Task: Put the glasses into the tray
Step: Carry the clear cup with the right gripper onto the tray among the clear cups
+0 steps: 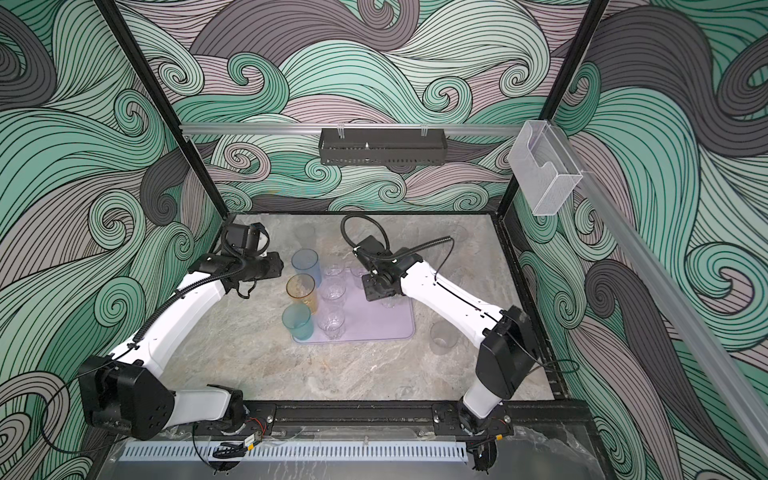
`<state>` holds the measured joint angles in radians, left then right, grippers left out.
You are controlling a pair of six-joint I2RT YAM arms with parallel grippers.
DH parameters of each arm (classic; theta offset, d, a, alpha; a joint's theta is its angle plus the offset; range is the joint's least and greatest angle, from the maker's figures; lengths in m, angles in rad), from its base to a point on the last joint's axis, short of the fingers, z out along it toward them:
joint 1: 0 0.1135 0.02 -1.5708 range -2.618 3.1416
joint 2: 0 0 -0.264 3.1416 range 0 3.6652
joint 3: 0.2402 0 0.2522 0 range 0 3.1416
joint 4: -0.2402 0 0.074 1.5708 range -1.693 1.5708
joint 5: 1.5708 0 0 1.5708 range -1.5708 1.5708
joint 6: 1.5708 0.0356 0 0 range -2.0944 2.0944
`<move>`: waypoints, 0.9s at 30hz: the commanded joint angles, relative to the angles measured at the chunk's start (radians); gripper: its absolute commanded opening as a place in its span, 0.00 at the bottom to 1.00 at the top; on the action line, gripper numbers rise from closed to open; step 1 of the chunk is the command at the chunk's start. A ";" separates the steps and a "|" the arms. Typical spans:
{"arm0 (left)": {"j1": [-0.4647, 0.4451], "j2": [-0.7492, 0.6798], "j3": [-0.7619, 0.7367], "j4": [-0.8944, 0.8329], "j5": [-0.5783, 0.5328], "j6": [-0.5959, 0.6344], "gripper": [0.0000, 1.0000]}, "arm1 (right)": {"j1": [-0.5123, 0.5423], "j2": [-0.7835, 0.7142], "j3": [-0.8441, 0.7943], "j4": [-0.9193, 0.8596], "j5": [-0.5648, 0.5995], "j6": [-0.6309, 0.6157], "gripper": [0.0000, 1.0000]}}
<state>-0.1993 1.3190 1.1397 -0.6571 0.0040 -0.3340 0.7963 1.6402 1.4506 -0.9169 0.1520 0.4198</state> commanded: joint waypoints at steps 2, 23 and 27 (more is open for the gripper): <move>-0.006 -0.021 -0.051 -0.016 0.066 -0.036 0.41 | 0.052 0.061 0.020 0.055 -0.043 0.012 0.04; -0.005 -0.015 -0.100 0.016 0.031 -0.007 0.41 | 0.078 0.322 0.154 0.123 -0.003 -0.103 0.05; -0.005 -0.013 -0.105 0.019 0.031 -0.003 0.41 | 0.063 0.346 0.185 0.122 -0.020 -0.114 0.06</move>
<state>-0.1993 1.3159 1.0420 -0.6498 0.0364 -0.3481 0.8738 1.9717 1.5982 -0.8005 0.1307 0.3298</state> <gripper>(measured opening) 0.412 0.070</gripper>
